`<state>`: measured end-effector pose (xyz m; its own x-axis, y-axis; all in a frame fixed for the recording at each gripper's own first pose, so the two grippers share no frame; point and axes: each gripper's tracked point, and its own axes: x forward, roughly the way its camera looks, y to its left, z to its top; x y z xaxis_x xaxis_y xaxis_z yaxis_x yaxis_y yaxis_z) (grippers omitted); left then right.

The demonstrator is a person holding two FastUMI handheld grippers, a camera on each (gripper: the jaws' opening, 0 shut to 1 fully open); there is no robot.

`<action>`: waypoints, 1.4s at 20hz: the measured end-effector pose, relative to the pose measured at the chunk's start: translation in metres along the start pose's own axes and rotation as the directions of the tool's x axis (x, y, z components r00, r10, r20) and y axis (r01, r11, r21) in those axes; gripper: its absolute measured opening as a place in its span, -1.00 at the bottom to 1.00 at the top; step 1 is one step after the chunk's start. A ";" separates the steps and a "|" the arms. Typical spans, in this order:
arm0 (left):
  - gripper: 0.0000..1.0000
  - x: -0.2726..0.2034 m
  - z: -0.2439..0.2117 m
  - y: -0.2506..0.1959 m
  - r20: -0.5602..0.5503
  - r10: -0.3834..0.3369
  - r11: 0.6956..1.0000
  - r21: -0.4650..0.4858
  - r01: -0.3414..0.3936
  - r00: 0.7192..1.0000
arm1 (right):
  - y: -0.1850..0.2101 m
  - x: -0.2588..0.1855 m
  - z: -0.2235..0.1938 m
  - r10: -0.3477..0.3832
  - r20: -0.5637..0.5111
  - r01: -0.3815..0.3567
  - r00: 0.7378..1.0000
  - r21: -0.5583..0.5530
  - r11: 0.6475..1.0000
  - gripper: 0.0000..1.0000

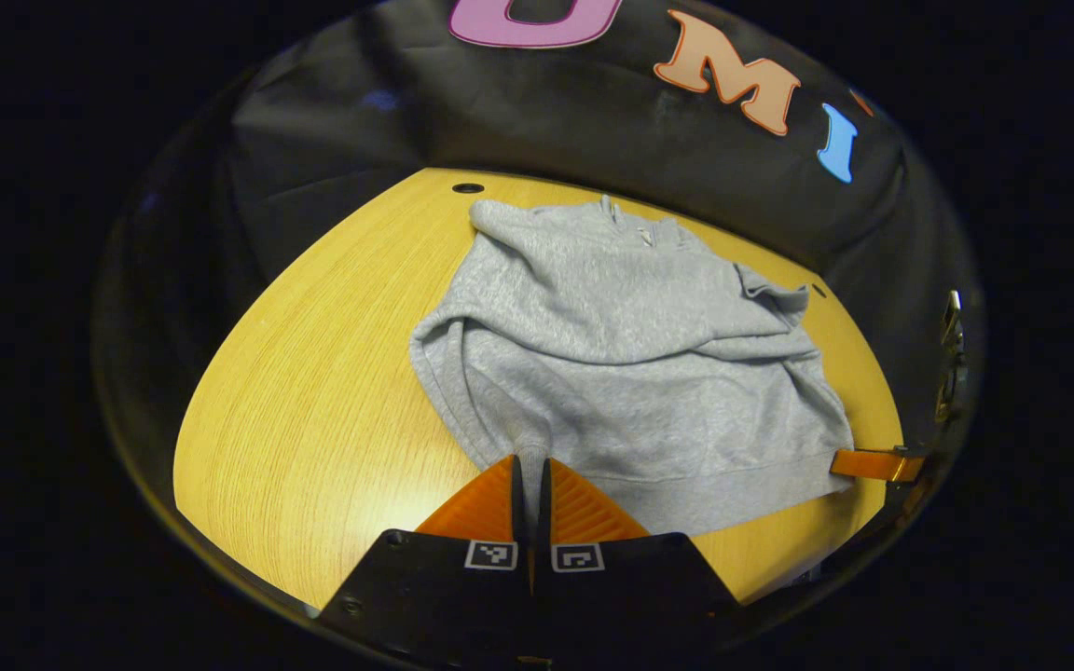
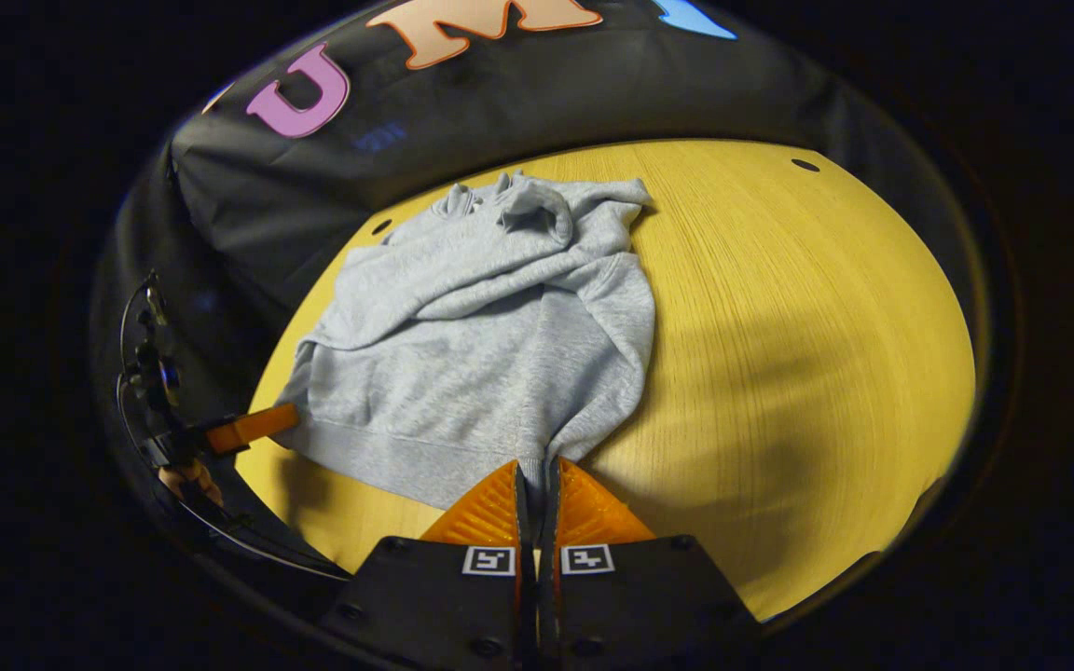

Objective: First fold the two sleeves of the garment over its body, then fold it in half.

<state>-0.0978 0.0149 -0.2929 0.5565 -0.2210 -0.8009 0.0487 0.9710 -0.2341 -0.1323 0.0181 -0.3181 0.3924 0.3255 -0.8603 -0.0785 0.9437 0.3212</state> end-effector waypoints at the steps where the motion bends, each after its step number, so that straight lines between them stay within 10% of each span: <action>1: -1.00 -0.004 0.006 -0.002 0.010 -0.008 1.000 -0.009 0.009 1.000 | 0.004 -0.004 0.007 0.019 0.013 -0.019 1.000 0.022 1.000 -0.93; 16: -1.00 -0.015 0.107 -0.023 0.140 -0.088 0.992 -0.076 0.099 0.986 | 0.047 -0.031 0.138 0.189 0.198 -0.231 0.962 0.215 0.949 -0.93; 28: -1.00 0.058 0.182 -0.023 0.136 -0.079 0.994 -0.059 0.087 0.988 | 0.028 0.034 0.214 0.139 0.177 -0.197 0.974 0.367 0.909 -0.92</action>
<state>0.0837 -0.0033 -0.2337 0.6582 -0.2825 -0.6978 0.0485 0.9409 -0.3352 0.0752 0.0430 -0.2533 0.5339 0.4383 -0.7231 0.1881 0.7722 0.6069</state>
